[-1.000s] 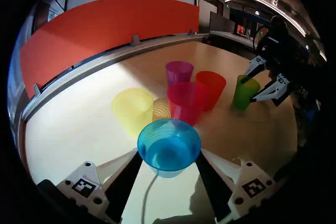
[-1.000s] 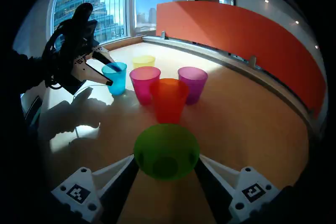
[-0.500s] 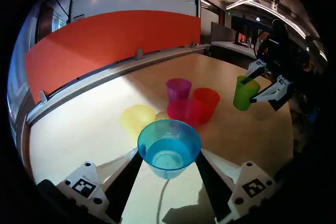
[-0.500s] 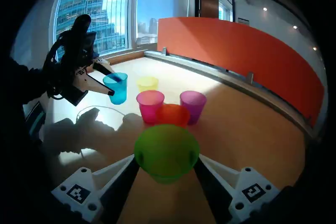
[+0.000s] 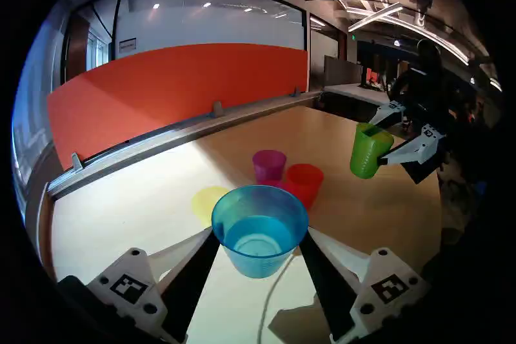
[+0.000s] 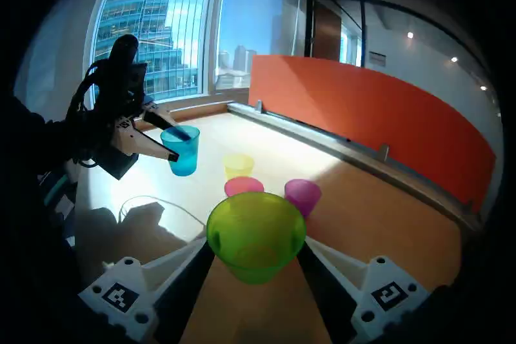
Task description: Pour water
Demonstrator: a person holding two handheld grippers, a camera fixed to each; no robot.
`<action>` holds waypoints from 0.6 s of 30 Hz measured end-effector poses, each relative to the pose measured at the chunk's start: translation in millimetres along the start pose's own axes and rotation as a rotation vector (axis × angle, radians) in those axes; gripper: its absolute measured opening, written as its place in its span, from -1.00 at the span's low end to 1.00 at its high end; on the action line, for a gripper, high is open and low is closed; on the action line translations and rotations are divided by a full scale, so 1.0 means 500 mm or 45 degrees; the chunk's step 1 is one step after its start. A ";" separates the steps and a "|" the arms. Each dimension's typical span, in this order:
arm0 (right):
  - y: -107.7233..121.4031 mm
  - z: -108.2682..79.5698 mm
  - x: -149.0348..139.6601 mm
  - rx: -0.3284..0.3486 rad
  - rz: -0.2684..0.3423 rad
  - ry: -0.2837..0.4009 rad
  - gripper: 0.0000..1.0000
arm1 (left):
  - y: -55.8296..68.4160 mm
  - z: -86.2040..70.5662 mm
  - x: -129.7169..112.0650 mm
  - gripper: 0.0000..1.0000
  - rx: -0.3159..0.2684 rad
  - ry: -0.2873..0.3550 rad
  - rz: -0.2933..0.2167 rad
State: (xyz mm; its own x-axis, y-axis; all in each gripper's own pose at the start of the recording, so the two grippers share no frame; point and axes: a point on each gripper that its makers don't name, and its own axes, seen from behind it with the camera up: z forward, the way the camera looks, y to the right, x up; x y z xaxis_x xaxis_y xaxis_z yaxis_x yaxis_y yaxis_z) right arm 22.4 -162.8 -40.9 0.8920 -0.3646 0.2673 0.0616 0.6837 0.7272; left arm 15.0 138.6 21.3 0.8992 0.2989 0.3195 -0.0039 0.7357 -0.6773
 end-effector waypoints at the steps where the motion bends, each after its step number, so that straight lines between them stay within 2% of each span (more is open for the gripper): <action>1: -0.002 -0.002 0.008 -0.001 0.001 0.015 0.78 | 0.000 -0.004 0.004 0.67 0.004 0.007 0.001; 18: -0.009 -0.023 0.128 -0.040 0.005 0.257 0.78 | 0.014 -0.059 0.070 0.67 0.033 0.141 0.015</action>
State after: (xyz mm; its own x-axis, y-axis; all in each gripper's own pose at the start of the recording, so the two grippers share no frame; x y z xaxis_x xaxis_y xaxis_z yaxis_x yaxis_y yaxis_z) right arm 84.3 -181.8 -34.6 0.9637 -0.2300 0.1354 0.0693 0.7055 0.7053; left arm 59.4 136.3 8.4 0.9419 0.2393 0.2356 -0.0245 0.7487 -0.6625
